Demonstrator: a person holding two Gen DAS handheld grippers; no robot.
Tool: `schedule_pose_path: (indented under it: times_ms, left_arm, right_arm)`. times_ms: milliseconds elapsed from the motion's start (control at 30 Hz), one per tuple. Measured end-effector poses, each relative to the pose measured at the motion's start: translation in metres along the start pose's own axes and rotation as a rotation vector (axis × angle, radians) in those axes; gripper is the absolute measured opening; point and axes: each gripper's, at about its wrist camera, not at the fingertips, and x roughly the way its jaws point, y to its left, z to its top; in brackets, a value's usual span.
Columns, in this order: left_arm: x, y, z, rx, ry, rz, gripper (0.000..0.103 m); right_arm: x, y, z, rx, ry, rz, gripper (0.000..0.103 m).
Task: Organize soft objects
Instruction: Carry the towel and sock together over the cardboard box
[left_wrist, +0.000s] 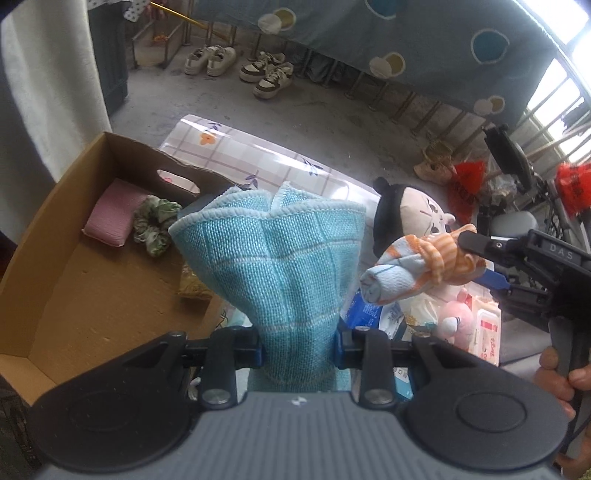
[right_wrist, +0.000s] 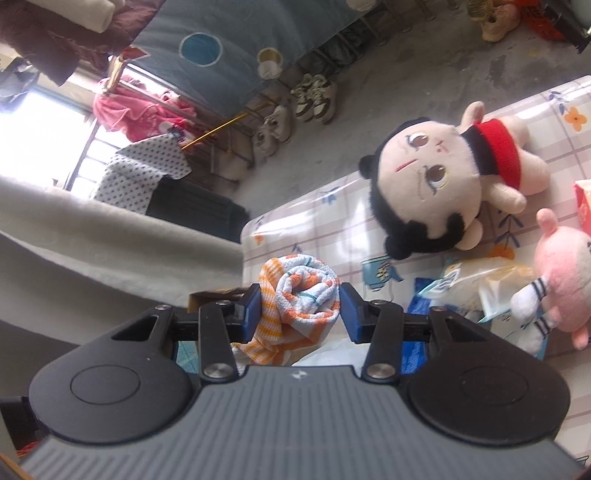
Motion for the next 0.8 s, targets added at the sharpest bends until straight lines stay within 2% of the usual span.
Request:
schedule_pose_path:
  times_ms: [167, 333, 533, 800]
  left_arm:
    - [-0.015, 0.042, -0.004, -0.051, 0.006, -0.014, 0.033]
    - [-0.039, 0.099, 0.000, -0.052, 0.027, 0.002, 0.033]
    - [-0.043, 0.161, 0.011, -0.010, 0.069, 0.036, 0.033]
    - [-0.017, 0.194, 0.035, 0.117, 0.102, 0.061, 0.033]
  right_arm:
    - [-0.001, 0.032, -0.015, -0.001, 0.024, 0.035, 0.043]
    - [0.009, 0.073, -0.045, 0.035, 0.047, 0.051, 0.043]
    - [0.040, 0.118, -0.089, 0.058, 0.055, 0.062, 0.043]
    - [0.100, 0.159, -0.120, 0.058, 0.074, 0.036, 0.043]
